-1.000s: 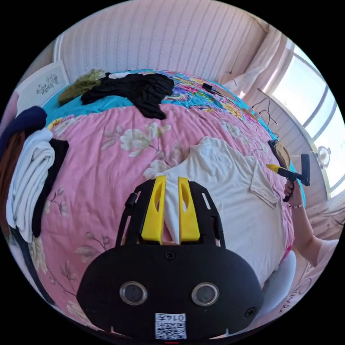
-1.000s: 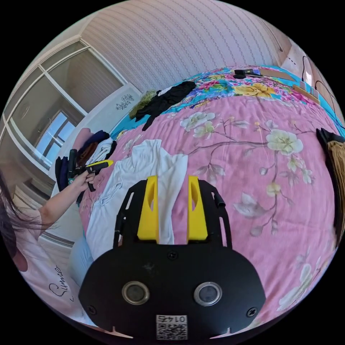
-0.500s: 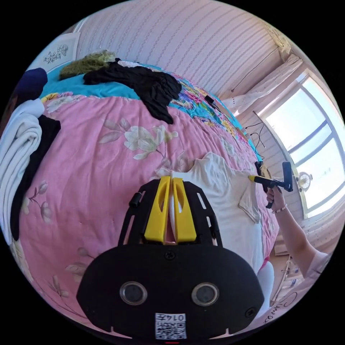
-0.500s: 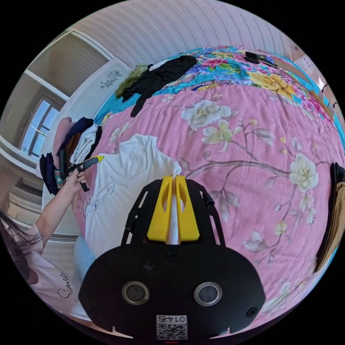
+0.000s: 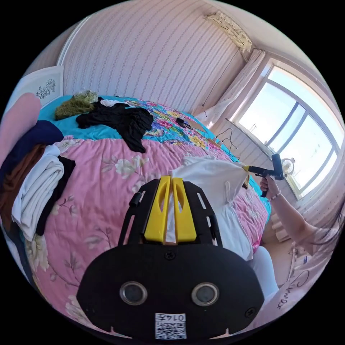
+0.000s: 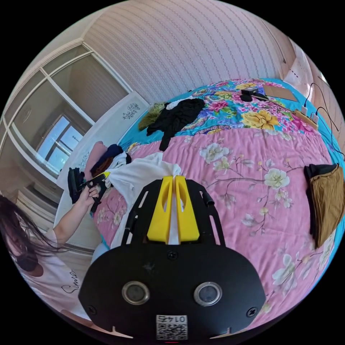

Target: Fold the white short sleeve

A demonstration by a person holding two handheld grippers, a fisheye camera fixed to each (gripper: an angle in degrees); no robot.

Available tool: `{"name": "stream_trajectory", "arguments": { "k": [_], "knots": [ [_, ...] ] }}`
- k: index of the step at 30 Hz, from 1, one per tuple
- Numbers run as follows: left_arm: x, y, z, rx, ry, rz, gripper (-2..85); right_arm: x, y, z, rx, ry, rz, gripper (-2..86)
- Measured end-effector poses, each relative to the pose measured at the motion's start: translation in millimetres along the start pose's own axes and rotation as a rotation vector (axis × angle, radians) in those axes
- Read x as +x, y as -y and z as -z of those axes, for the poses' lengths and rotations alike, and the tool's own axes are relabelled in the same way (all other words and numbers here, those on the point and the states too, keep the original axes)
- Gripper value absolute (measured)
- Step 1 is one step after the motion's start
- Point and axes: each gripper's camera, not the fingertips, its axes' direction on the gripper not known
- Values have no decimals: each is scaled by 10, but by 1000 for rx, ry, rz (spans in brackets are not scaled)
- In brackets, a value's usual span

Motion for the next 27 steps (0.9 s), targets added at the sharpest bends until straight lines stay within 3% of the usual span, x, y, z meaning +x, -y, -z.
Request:
{"name": "stream_trajectory", "arguments": {
  "k": [5,12,19,22,24,27],
  "knots": [
    [399,-1078,264,-115,23,-113,-10,-130,-1085,42,-88,30,-18,5],
    [638,-2262,267,-244,-4,-38,-10,12,-2564,-200,-203,121,-214,6],
    [601,-2521,338,-307,47,35,22,-28,-2934,-194,-223,107,-242,12],
    [658,-2454,516,-284,156,36,36,-102,-2915,-127,-241,-30,-227,20],
    [783,-2390,574,-253,178,-7,35,-289,-2826,-67,-194,-104,-160,29],
    [1007,-2283,407,-208,97,-47,31,-589,-2625,-311,-195,-33,-44,46]
  ]
}}
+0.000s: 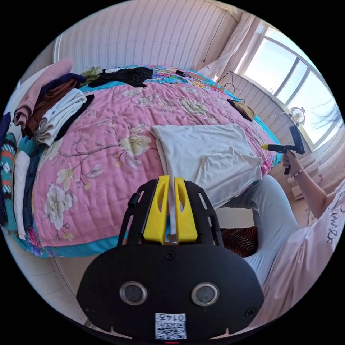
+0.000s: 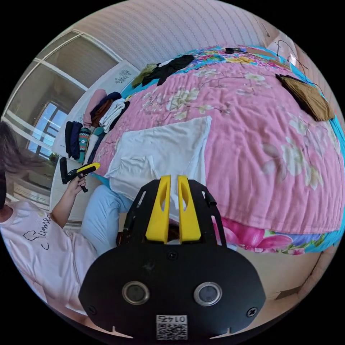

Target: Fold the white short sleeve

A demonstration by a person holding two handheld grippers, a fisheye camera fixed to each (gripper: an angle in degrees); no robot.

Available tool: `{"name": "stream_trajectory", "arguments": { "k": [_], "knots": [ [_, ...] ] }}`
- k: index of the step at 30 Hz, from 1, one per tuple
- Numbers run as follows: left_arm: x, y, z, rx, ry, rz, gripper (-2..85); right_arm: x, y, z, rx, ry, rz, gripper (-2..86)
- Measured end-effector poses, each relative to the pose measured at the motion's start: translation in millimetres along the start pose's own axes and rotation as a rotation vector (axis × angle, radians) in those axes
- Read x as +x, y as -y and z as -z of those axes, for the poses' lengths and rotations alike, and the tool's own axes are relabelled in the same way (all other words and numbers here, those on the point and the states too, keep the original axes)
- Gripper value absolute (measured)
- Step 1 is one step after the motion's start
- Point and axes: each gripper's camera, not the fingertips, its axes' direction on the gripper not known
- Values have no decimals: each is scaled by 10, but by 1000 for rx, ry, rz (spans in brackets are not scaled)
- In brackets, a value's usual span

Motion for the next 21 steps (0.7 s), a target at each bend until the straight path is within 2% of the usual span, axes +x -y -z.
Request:
{"name": "stream_trajectory", "arguments": {
  "k": [2,7,10,15,17,21],
  "knots": [
    [116,102,-234,-7,-61,-6,44,-162,156,-265,-39,40,56,60],
    [273,252,-973,-174,-172,27,59,-326,371,-955,-132,63,67,67],
    [286,169,-889,-151,-203,-8,18,-315,322,-1080,-155,69,49,26],
    [375,-155,-664,-176,-322,-46,18,-406,21,-849,-172,298,159,6],
    [420,-297,-620,-201,-313,-35,35,-463,-101,-853,-238,346,192,5],
    [567,-504,-473,-209,-203,-55,55,-592,-297,-909,-335,243,214,5]
  ]
}}
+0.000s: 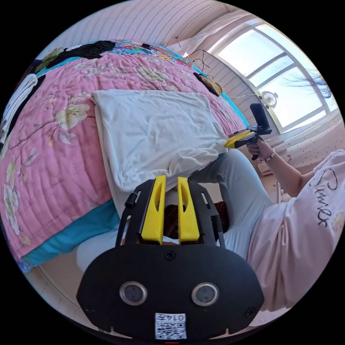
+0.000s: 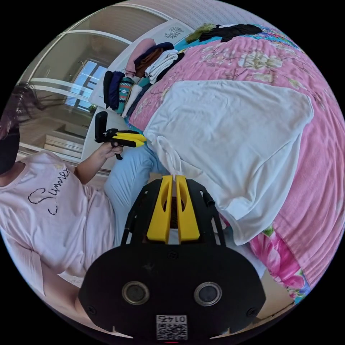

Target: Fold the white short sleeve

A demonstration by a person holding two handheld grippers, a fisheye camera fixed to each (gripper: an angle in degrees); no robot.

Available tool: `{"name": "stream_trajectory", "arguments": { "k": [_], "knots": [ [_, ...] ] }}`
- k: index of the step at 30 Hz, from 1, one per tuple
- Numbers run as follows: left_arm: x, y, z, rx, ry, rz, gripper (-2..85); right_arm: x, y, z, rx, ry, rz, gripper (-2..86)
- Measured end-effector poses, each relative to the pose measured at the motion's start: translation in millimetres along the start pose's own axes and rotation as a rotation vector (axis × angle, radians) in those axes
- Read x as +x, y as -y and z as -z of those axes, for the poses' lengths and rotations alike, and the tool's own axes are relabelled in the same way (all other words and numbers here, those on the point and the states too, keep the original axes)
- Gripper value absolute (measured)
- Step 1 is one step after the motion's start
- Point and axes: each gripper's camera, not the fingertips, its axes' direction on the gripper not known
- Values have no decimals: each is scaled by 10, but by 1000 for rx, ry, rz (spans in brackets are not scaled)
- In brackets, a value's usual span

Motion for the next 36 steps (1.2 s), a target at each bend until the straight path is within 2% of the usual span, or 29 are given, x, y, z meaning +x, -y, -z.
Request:
{"name": "stream_trajectory", "arguments": {
  "k": [5,10,14,16,17,19,23,26,29,34,36],
  "knots": [
    [403,72,-60,31,103,-144,45,-227,216,-35,52,-70,87,1],
    [906,360,-640,16,45,-300,5,-418,826,-197,72,-304,135,-2],
    [1070,488,-1127,-2,155,-318,-8,-424,1418,-443,63,-505,115,-3],
    [1024,542,-1433,-77,175,-292,-9,-322,1586,-652,21,-592,94,-3],
    [1016,542,-1478,-83,164,-299,-9,-168,1673,-891,-96,-626,61,-3],
    [1014,536,-1495,-70,141,-310,-10,-128,1671,-932,-32,-613,74,-4],
    [1138,525,-1451,-91,140,-344,-10,-90,1819,-825,-142,-540,58,-6],
    [1183,512,-1575,-108,149,-354,-10,-71,1936,-693,-73,-584,53,-5],
    [1131,480,-1822,-140,169,-349,-10,168,2035,-865,-124,-580,1,-5],
    [1187,534,-1576,-112,134,-340,-9,213,1657,-504,86,-454,-61,-4],
    [1167,579,-1426,-78,101,-321,-9,51,1004,-109,363,-497,-80,0]
  ]
}}
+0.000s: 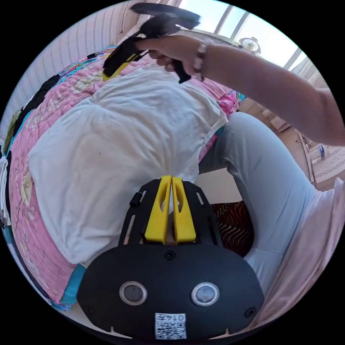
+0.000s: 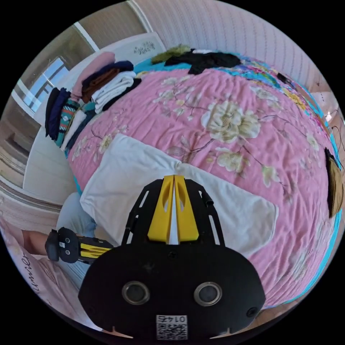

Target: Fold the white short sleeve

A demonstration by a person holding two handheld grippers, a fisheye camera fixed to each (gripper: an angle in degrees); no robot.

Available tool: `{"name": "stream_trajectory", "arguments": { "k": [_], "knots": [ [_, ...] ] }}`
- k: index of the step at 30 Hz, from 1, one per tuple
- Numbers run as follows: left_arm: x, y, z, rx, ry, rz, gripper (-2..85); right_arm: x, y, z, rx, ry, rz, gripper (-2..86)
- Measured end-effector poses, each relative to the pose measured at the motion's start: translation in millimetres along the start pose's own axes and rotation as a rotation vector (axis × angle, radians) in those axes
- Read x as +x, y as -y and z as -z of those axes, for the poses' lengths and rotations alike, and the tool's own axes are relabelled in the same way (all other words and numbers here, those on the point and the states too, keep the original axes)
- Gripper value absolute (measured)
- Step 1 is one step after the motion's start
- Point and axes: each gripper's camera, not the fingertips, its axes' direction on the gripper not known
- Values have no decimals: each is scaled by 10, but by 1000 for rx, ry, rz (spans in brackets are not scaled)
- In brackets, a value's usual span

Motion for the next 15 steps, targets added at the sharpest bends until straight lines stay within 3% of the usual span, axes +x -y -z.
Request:
{"name": "stream_trajectory", "arguments": {
  "k": [3,8,15],
  "knots": [
    [-135,102,244,90,-34,37,-6,347,-718,521,95,-30,-226,10],
    [-378,540,460,205,-54,22,45,846,-1610,649,3,110,-517,105],
    [-451,1565,491,242,57,-27,72,1069,-1779,337,-175,197,-504,162]
  ]
}}
